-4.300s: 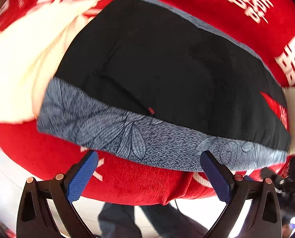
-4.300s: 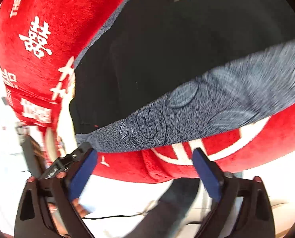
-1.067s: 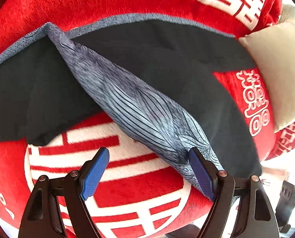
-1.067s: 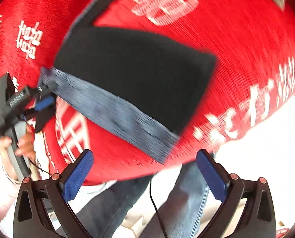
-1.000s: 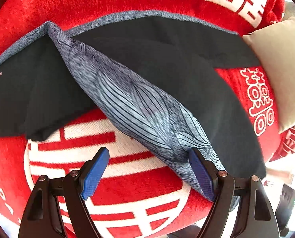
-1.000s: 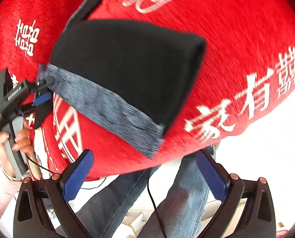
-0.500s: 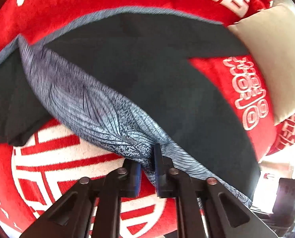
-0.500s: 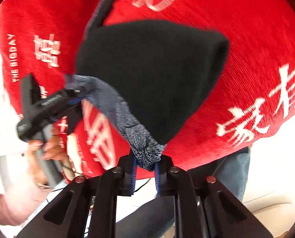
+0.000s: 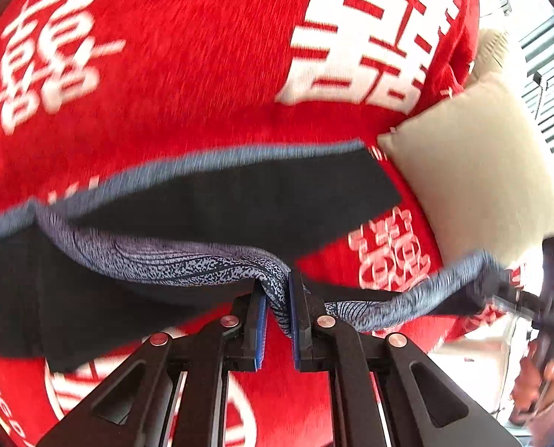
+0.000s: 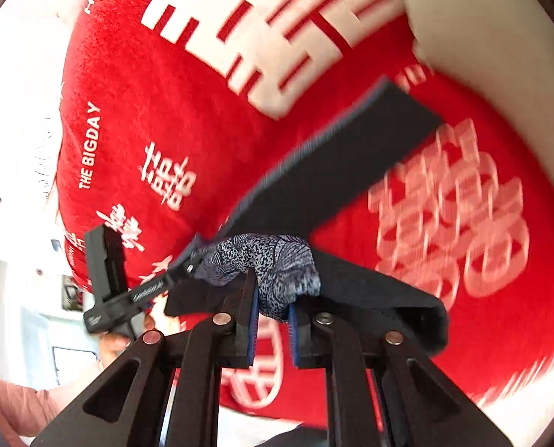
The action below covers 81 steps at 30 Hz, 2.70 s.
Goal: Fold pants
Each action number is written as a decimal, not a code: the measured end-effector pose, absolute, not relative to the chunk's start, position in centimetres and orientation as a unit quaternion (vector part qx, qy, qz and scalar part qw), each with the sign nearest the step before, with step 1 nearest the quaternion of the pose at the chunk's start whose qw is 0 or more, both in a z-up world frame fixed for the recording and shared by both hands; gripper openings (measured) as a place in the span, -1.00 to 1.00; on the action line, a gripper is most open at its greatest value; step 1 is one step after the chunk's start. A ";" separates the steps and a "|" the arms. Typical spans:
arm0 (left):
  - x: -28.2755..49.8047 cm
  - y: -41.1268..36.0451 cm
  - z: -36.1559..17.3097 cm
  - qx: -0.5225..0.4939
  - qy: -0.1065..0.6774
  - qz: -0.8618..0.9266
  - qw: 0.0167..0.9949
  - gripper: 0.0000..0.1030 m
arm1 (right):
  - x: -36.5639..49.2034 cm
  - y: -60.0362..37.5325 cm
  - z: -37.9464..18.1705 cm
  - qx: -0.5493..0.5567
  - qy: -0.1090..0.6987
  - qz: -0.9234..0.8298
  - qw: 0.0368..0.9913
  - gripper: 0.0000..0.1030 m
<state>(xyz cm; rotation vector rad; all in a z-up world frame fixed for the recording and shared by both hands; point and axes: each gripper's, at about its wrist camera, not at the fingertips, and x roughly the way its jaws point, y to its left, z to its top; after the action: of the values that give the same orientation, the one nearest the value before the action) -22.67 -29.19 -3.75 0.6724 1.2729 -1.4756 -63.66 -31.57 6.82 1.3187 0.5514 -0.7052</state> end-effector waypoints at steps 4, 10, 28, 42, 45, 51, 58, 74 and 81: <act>-23.0 -34.1 -4.6 0.286 0.522 -0.595 0.540 -0.77 | -63.8 -40.5 4.6 0.598 0.268 -0.300 0.694 -0.72; -23.7 -38.4 -7.2 0.304 0.529 -0.552 0.568 -0.68 | -62.7 -51.5 -2.2 0.612 0.322 -0.289 0.662 -0.73; -20.1 -33.5 -13.4 0.407 0.494 -0.400 0.656 0.15 | -59.6 -52.1 -2.9 0.408 0.503 -0.340 0.682 0.32; -18.7 -35.6 -14.8 0.381 0.503 -0.378 0.678 0.15 | -58.5 -53.5 -4.1 0.372 0.559 -0.394 0.627 -0.76; -18.3 -35.4 -14.0 0.377 0.499 -0.383 0.680 0.15 | -59.6 -52.3 -2.3 0.410 0.527 -0.412 0.620 -0.21; -17.6 -34.3 -14.2 0.386 0.498 -0.379 0.678 0.15 | -63.0 -44.8 -1.1 0.539 0.434 -0.378 0.615 -0.04; -19.2 -34.3 -15.3 0.402 0.490 -0.381 0.673 0.15 | -66.1 -42.6 -5.3 0.591 0.371 -0.408 0.589 -0.04; -24.6 -35.5 -13.0 0.400 0.478 -0.413 0.664 0.15 | -66.1 -44.9 -3.7 0.569 0.394 -0.445 0.569 -0.33; -18.0 -33.8 -12.2 0.395 0.466 -0.358 0.706 0.15 | -60.9 -43.6 2.6 0.458 0.424 -0.429 0.654 -0.33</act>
<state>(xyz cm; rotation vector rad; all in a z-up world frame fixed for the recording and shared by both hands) -17.95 -33.82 -12.17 0.8772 1.0368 -0.7967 -60.93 -43.61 2.57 1.0382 0.9613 -0.9728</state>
